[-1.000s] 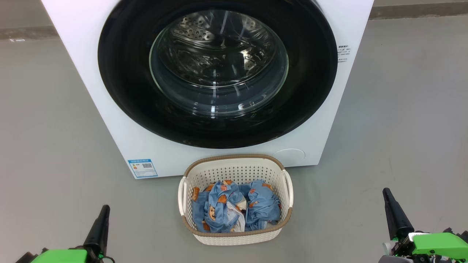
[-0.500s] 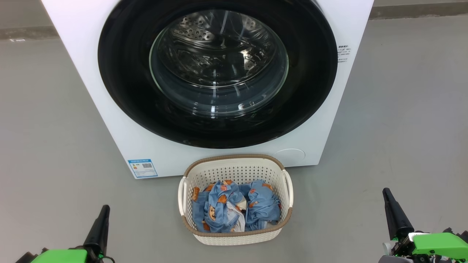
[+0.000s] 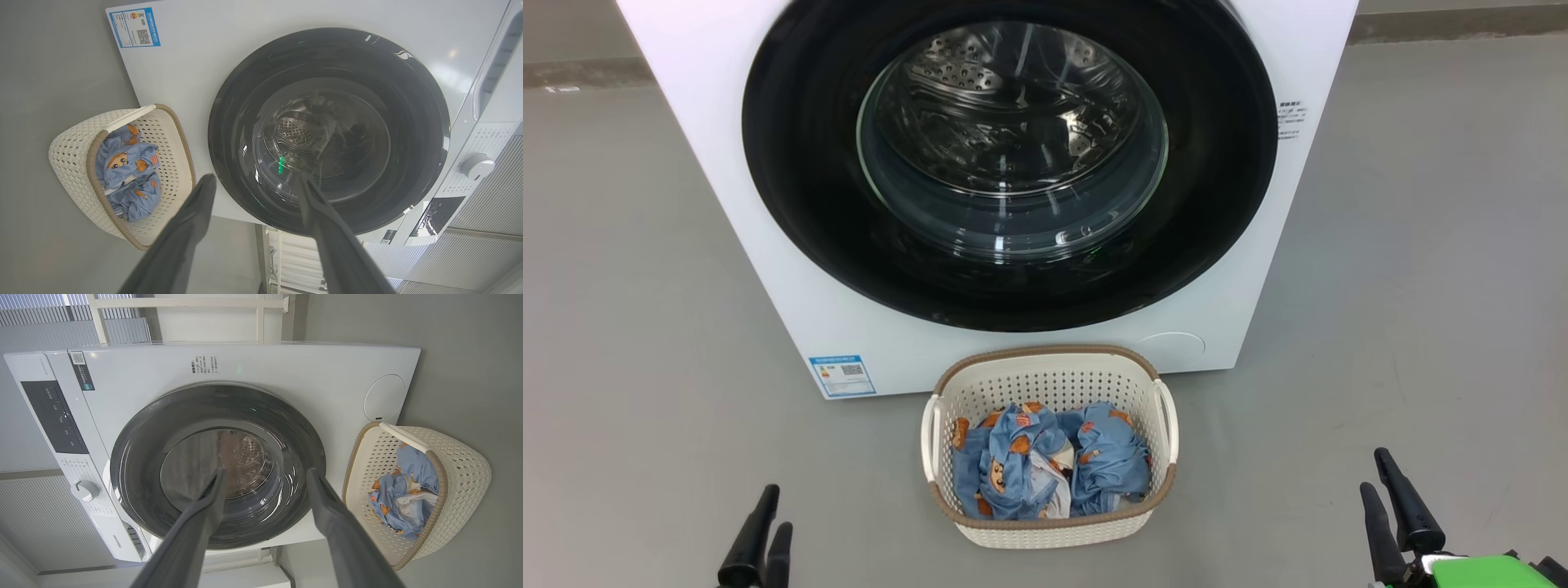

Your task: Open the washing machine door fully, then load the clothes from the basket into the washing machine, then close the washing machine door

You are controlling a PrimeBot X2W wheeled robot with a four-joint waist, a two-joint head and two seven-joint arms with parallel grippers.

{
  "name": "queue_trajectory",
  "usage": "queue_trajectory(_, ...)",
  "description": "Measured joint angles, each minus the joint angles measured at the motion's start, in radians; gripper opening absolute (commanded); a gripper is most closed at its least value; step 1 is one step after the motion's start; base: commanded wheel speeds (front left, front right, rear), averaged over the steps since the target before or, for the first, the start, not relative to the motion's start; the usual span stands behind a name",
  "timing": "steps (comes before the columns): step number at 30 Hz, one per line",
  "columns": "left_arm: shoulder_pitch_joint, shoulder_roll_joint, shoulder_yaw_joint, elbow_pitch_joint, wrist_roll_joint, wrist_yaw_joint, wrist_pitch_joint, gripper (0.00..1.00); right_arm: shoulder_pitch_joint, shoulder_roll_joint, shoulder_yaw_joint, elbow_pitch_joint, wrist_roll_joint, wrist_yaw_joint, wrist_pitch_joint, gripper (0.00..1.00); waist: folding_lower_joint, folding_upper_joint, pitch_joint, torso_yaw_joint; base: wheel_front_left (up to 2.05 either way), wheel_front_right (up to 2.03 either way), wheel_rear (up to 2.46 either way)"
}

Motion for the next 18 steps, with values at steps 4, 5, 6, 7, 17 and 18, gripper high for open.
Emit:
queue_trajectory(4, 0.000, 0.002, -0.006, -0.009, 0.009, 0.000, -0.016, 1.00, 0.000, 0.000, 0.010, 0.000, -0.008, 0.000, -0.013, 1.00, 0.0004, 0.0000, -0.002, 0.002, 0.00, 0.00, 0.00)
queue_trajectory(5, 0.000, 0.002, -0.008, -0.011, 0.016, 0.000, -0.017, 1.00, 0.000, -0.001, 0.013, 0.000, -0.014, 0.000, -0.018, 1.00, 0.0003, 0.0000, -0.002, 0.002, 0.00, 0.00, 0.00)
queue_trajectory(6, 0.000, 0.003, -0.011, -0.014, 0.026, 0.000, -0.021, 1.00, 0.000, -0.001, 0.016, 0.000, -0.020, 0.000, -0.020, 1.00, 0.0002, 0.0000, -0.001, 0.002, 0.00, 0.00, 0.00)
queue_trajectory(7, 0.000, 0.003, -0.013, -0.018, 0.033, 0.000, -0.025, 1.00, 0.000, -0.001, 0.019, 0.000, -0.025, 0.000, -0.022, 1.00, 0.0001, 0.0000, -0.001, 0.003, 0.00, 0.00, 0.00)
queue_trajectory(17, 0.000, 0.010, -0.021, -0.041, 0.130, 0.000, -0.052, 1.00, -0.002, -0.011, 0.040, 0.000, -0.142, 0.000, -0.050, 1.00, 0.0001, 0.0000, -0.001, 0.006, 0.00, 0.00, 0.00)
queue_trajectory(18, 0.000, 0.010, -0.022, -0.043, 0.138, 0.000, -0.052, 1.00, -0.002, -0.012, 0.044, 0.000, -0.151, 0.000, -0.053, 1.00, 0.0001, 0.0000, -0.001, 0.007, 0.00, 0.00, 0.00)
